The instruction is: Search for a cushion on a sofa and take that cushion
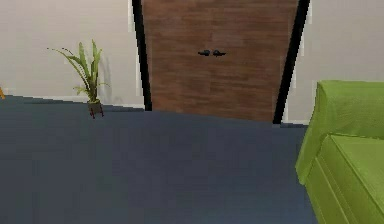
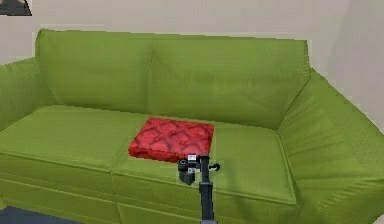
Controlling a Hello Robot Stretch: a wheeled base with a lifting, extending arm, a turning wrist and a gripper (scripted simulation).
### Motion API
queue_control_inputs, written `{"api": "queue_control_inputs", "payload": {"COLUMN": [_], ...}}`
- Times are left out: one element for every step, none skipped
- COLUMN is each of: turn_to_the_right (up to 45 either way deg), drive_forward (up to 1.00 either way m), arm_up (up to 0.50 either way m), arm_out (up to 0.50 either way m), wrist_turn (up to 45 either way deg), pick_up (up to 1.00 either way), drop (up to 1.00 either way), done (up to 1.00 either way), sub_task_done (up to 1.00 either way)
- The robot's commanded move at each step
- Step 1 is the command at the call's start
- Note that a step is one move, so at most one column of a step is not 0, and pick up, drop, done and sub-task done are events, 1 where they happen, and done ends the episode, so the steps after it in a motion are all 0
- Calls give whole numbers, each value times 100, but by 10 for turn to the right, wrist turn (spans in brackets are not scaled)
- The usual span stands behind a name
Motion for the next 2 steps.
{"api": "queue_control_inputs", "payload": {"turn_to_the_right": [0, 0], "drive_forward": [0, 0], "arm_up": [0, 10], "arm_out": [0, 0], "wrist_turn": [0, 0], "pick_up": [100, 0], "drop": [0, 0], "done": [0, 0], "sub_task_done": [0, 0]}}
